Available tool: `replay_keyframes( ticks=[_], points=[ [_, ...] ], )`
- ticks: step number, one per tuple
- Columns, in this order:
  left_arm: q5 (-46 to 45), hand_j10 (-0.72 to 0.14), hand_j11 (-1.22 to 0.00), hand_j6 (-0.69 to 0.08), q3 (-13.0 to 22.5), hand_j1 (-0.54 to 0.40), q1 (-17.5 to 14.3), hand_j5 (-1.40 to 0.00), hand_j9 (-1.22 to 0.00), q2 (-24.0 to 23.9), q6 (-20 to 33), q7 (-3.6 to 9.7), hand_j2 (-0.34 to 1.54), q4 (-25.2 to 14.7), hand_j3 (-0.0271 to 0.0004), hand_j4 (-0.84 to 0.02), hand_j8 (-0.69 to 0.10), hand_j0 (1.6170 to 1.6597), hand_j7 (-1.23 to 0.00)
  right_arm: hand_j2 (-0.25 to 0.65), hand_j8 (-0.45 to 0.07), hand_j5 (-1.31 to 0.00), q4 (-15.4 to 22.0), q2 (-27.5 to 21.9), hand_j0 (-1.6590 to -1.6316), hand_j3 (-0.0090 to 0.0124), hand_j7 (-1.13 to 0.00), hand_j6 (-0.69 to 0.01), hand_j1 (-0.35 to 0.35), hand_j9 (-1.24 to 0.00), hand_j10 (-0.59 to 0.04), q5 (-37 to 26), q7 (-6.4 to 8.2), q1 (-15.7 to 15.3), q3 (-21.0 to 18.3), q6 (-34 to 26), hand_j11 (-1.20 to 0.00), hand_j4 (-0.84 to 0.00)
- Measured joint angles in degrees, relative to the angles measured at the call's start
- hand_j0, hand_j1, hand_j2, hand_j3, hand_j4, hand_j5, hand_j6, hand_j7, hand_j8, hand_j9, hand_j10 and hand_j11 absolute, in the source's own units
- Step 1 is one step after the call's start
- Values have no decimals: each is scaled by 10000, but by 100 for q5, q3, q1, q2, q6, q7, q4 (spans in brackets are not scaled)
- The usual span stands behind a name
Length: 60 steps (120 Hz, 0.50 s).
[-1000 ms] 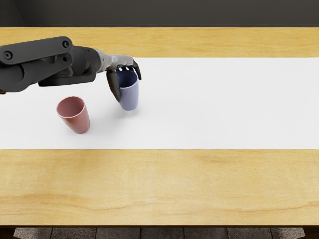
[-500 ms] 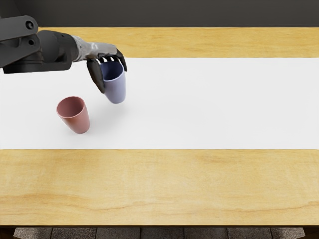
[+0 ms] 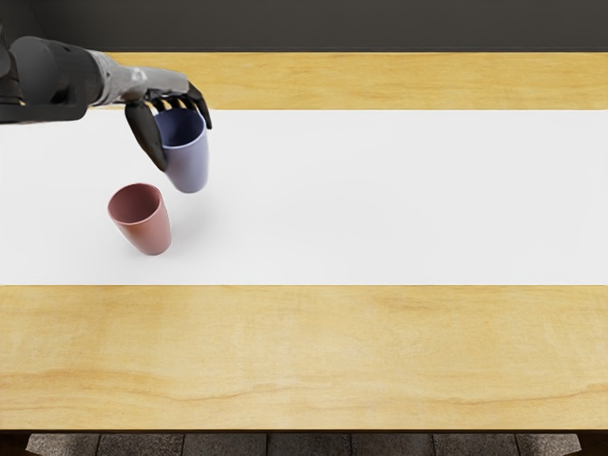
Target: Pick up cup and place in cup with left hand
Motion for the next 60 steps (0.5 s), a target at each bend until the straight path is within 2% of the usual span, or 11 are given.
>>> replay_keyframes(
  ticks=[60],
  points=[
    [-32, -4351, -5801, -3037, 170, -1206, -200, -5880, -5799, 447, -350, -3, 844, -186, 0, -4219, -3179, 16567, -5724, 0, -1, 0, 0, 0, -16581, 0, 0, -1, -3491, 0, 0, 0, 0, 0, 0, 0, 0, -1]
  ],
)
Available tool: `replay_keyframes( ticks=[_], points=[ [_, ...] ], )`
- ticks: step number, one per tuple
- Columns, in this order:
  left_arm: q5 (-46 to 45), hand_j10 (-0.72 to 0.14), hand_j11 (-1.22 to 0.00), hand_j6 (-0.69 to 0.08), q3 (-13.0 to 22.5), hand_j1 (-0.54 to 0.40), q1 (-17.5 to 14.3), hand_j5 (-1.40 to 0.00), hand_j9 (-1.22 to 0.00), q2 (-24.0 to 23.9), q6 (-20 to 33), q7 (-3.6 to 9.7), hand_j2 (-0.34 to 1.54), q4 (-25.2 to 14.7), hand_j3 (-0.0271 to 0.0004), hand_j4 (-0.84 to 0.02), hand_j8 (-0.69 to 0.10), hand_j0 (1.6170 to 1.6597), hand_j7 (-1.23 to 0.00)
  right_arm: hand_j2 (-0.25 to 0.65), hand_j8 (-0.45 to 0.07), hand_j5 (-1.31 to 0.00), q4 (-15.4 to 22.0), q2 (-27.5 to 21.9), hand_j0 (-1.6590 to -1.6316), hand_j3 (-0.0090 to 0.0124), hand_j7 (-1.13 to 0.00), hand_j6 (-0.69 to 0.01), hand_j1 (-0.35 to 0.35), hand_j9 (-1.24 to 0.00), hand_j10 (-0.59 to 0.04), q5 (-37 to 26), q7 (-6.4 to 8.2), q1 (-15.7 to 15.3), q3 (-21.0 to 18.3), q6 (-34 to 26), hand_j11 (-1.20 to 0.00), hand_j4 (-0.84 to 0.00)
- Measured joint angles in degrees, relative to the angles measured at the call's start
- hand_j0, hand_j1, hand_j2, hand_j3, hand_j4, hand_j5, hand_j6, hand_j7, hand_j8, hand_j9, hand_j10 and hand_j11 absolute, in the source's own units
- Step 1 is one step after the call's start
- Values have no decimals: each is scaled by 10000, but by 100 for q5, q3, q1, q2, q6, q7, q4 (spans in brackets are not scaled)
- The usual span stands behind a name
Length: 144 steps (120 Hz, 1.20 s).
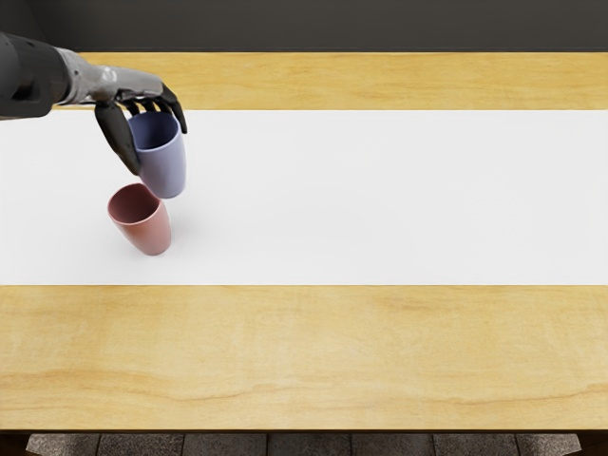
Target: Pick up cup and place in cup with left hand
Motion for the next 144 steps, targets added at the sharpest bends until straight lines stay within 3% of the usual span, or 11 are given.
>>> replay_keyframes(
  ticks=[101, 144],
  points=[
    [5, -4479, -5822, -2953, 290, -1183, -97, -5418, -5828, 477, -231, -48, 962, -15, 0, -4248, -2950, 16564, -5605, -2, -4, 0, 0, 0, -16581, 0, 0, -4, -3491, 0, -3, 1, 0, 1, 0, 0, 0, -3],
    [-87, -4402, -5806, -3195, 338, -913, -219, -5694, -5809, 705, -400, -55, 620, -176, 0, -4396, -3274, 16561, -5592, -1, -2, 0, 0, 0, -16581, 0, 0, -3, -3491, 0, -2, 0, 0, 0, 0, -1, 0, -2]
  ],
)
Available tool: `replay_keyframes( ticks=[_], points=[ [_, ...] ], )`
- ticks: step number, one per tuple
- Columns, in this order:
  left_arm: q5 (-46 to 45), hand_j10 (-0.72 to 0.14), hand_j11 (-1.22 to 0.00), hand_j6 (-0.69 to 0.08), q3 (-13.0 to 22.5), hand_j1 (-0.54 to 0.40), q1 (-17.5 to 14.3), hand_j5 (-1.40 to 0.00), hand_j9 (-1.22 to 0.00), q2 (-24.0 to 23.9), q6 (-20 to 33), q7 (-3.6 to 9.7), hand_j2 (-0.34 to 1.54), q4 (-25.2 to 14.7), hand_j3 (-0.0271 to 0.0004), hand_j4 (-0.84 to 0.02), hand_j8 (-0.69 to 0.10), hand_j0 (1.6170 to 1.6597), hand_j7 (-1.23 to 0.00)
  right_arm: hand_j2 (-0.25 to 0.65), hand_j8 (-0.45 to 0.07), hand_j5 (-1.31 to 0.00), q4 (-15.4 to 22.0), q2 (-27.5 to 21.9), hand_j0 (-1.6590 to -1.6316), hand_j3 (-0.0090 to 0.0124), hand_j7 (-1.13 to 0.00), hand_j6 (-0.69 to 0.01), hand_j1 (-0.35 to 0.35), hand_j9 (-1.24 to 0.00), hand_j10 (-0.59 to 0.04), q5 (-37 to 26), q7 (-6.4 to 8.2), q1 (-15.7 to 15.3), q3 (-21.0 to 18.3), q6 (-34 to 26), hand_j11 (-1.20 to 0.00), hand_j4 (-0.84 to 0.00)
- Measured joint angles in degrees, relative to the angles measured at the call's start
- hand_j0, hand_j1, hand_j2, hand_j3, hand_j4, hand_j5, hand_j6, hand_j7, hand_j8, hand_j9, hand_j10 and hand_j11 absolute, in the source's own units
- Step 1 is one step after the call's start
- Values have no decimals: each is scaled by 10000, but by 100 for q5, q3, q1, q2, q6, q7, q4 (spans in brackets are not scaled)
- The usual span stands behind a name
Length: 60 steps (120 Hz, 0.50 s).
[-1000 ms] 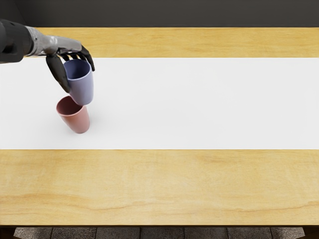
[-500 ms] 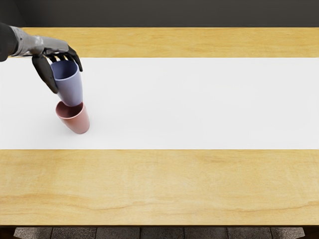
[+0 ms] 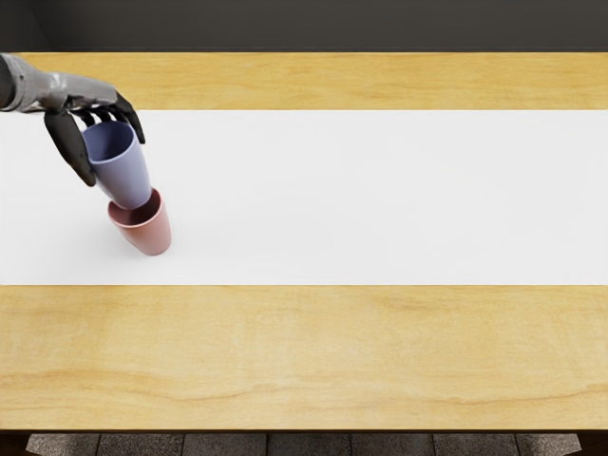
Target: Pick up cup and place in cup with left hand
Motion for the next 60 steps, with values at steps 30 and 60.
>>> replay_keyframes(
  ticks=[30, 60],
  points=[
    [-29, -4369, -5802, -3082, 37, -1022, 0, -5815, -5803, 8, -55, -2, 663, -81, 0, -4279, -3155, 16563, -5695, 0, -1, 0, 0, 0, -16581, 0, 0, -2, -3491, 0, -1, 0, 0, 0, 0, 1, 0, -1],
    [-177, -3961, -5166, -3322, 50, -775, 67, -5133, -5169, -47, -43, 2, 533, -75, 0, -3922, -3426, 16572, -5158, 0, -1, 0, 0, 0, -16581, 0, 0, -2, -3491, 0, -1, 0, -1, -1, 0, 2, 0, -1]
  ],
)
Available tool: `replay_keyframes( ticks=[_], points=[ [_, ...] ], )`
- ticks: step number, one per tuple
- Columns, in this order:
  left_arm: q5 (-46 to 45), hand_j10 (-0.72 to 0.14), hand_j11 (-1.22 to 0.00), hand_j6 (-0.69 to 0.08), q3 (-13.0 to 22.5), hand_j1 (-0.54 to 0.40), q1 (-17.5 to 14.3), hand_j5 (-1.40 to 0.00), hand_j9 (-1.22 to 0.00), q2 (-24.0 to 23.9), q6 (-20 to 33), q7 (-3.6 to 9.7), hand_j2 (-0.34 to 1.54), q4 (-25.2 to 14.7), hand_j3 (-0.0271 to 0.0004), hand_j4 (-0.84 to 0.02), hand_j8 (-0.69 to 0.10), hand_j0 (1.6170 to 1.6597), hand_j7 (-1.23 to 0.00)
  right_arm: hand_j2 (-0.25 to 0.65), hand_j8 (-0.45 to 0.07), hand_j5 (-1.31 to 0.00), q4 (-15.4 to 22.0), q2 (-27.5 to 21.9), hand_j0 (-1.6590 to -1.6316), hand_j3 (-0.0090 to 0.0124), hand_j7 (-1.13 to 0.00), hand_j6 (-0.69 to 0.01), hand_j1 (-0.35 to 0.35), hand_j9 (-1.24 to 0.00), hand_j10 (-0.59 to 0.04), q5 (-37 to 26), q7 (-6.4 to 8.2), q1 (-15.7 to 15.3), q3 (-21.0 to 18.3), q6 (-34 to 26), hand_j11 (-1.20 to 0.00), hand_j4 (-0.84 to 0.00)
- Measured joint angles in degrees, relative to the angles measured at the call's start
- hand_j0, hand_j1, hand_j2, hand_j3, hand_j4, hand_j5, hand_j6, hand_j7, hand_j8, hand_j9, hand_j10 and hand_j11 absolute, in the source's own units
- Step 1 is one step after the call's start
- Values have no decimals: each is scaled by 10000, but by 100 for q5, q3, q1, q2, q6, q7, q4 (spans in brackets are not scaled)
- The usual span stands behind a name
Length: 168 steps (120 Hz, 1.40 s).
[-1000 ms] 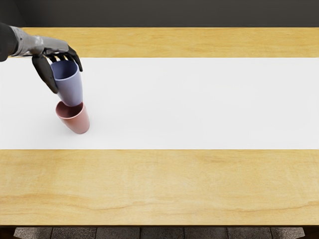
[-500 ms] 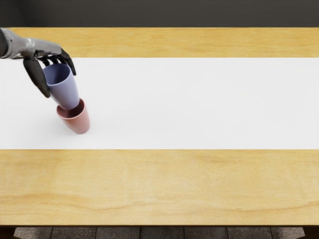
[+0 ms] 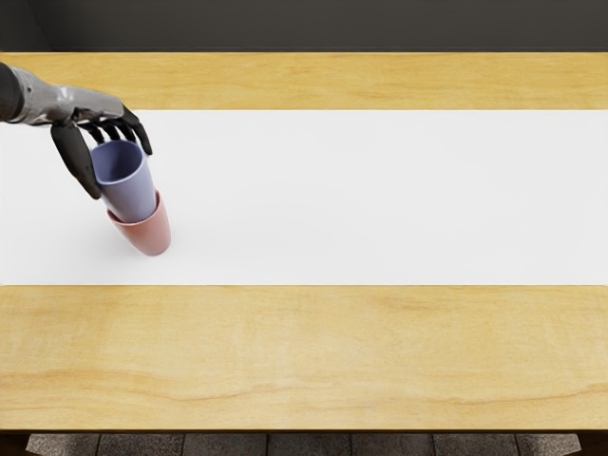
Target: Pick up cup and place in cup with left hand
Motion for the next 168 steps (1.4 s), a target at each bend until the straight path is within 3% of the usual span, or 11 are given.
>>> replay_keyframes(
  ticks=[34, 57, 103, 150, 168],
  points=[
    [-657, -1664, -2142, -1514, -28, 1650, -3, -2138, -2144, -33, 39, 0, 275, 83, 0, -1658, -1538, 16578, -2142, 0, -2, 0, 0, 0, -16581, 0, 0, -2, -3491, 0, -1, 0, 1, 1, 0, -2, 0, -1],
    [-1346, -824, -1037, -775, -275, 2592, -49, -1038, -1039, -24, 23, -6, 142, 110, 0, -825, -782, 16580, -1039, 0, -2, 0, 0, 0, -16581, 0, 0, -2, -3491, 0, -1, 0, 1, 1, 0, -2, 0, -1],
    [-2689, -344, -417, -347, -1047, 3119, -49, -420, -418, -311, -588, -8, 63, 100, 0, -349, -346, 16580, -419, 0, -1, 0, 0, 0, -16581, 0, 0, -2, -3491, 0, -1, 0, 0, 1, 0, 0, 0, -1],
    [-3187, -259, -320, -267, -1219, 3199, -85, -322, -321, -1045, -1066, 14, 48, 66, 0, -264, -264, 16581, -321, -1, -2, 0, 0, 0, -16581, 0, 0, -3, -3491, 0, -2, 0, 1, 1, 0, 0, 0, -2],
    [-3212, -244, -303, -251, -1223, 3213, -93, -305, -303, -1075, -1082, 17, 45, 72, 0, -248, -249, 16581, -304, -1, -2, 0, 0, 0, -16581, 0, 0, -3, -3491, 0, -2, 0, 1, 1, 0, -1, 0, -2]
  ],
)
